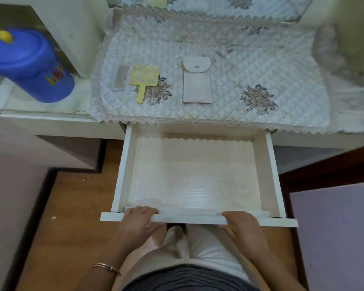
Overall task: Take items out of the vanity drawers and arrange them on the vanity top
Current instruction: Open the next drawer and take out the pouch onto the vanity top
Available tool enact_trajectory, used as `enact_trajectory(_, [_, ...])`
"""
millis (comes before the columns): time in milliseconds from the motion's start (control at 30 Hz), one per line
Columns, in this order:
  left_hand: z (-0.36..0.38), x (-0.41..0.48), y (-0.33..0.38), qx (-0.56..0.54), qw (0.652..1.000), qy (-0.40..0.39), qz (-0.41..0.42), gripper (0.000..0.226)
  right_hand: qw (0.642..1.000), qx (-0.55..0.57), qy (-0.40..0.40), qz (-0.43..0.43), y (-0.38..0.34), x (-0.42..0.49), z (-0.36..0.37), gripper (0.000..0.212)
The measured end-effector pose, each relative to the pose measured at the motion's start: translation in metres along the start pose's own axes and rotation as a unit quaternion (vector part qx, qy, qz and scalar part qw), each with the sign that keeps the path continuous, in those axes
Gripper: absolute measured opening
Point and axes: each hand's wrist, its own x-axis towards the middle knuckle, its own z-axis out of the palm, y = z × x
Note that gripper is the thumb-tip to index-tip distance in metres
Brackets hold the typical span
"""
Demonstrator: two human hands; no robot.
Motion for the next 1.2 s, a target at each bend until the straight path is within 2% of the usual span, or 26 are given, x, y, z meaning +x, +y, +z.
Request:
enact_trajectory(100, [-0.004,0.003,-0.001,-0.006,1.000,-0.003,0.001,0.124,1.000,0.010,0.002,0.008,0.005,0.005,0.004,0.055])
enact_trajectory(233, [-0.015,0.016,0.002,-0.004,1.000,0.016,0.014,0.108,0.999,0.038,-0.016,0.022,0.004,0.023,-0.007,0.059])
enact_trajectory(367, [-0.025,0.045,0.003,0.019,0.999,0.045,0.012,0.115,0.999,0.029,-0.013,0.005,0.012,0.057,-0.015,0.038])
enact_trajectory(467, [-0.034,0.071,0.006,0.047,0.995,0.088,0.003,0.086,1.000,0.000,0.016,-0.015,0.018,0.089,-0.020,0.033])
enact_trajectory(533, [-0.041,0.089,0.009,0.065,0.992,0.111,-0.003,0.076,0.998,-0.034,0.054,-0.022,0.019,0.109,-0.026,0.043])
enact_trajectory(633, [-0.059,0.113,0.020,0.113,0.983,0.141,-0.013,0.077,0.992,-0.098,0.074,-0.010,0.019,0.142,-0.041,0.071])
enact_trajectory(767, [-0.077,0.147,0.033,0.178,0.943,0.280,0.011,0.064,0.980,-0.126,0.154,-0.023,0.018,0.184,-0.061,0.067])
enact_trajectory(833, [-0.085,0.166,0.034,0.180,0.931,0.315,0.030,0.059,0.975,-0.117,0.187,-0.037,0.019,0.205,-0.066,0.078])
enact_trajectory(900, [-0.092,0.187,0.033,0.181,0.932,0.312,0.025,0.059,0.975,-0.114,0.190,-0.030,0.019,0.224,-0.072,0.092])
enact_trajectory(1067, [-0.103,0.213,0.033,0.170,0.934,0.314,0.015,0.048,0.971,-0.132,0.196,-0.045,0.027,0.253,-0.079,0.082])
enact_trajectory(1200, [-0.103,0.217,0.034,0.138,0.945,0.296,-0.020,0.070,0.974,-0.113,0.193,-0.029,0.027,0.255,-0.074,0.086])
